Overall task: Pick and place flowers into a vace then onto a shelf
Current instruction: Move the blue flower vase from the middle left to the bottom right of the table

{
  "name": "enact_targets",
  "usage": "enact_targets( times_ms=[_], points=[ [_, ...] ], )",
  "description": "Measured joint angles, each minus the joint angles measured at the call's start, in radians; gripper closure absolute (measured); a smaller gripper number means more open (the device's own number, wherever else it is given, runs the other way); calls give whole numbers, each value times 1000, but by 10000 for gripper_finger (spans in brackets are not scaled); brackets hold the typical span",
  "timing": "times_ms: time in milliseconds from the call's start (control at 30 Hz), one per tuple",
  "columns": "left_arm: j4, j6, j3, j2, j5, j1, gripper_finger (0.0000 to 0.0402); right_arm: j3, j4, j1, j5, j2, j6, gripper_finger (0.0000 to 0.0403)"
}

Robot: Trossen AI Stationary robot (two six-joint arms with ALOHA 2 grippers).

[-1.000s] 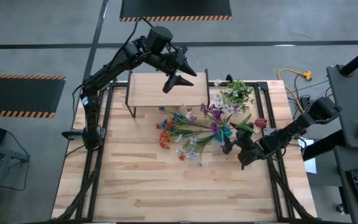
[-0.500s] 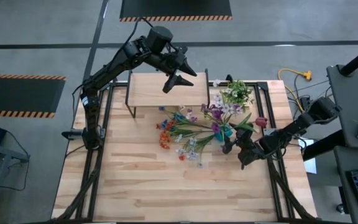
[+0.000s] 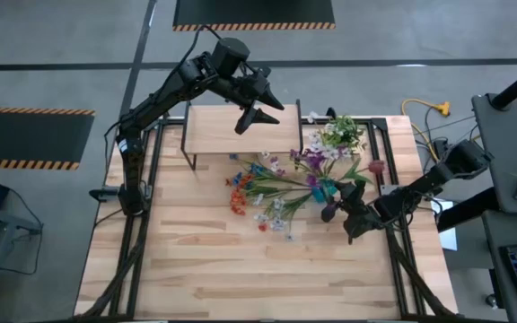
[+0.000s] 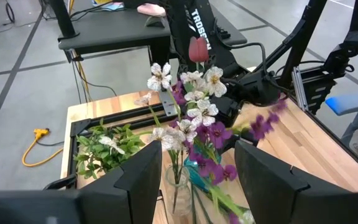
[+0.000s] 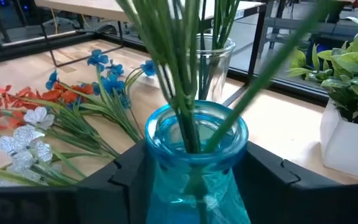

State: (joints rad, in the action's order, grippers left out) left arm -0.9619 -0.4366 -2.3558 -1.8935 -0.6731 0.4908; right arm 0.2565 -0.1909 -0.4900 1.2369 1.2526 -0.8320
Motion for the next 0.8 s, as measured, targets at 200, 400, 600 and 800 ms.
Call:
enact_targets(
  times_ms=[200, 400, 600, 800],
  points=[
    [0, 0, 0, 0, 0, 0, 215, 2, 2, -3, -13, -29, 29, 233],
    [0, 0, 0, 0, 0, 1, 215, 15, 2, -41, -15, -97, 94, 235],
    [-1, 0, 0, 0, 0, 2, 215, 11, 27, -107, -14, -159, 106, 235],
    [-1, 0, 0, 0, 0, 2, 215, 11, 62, -231, -30, -221, 121, 236]
  ],
)
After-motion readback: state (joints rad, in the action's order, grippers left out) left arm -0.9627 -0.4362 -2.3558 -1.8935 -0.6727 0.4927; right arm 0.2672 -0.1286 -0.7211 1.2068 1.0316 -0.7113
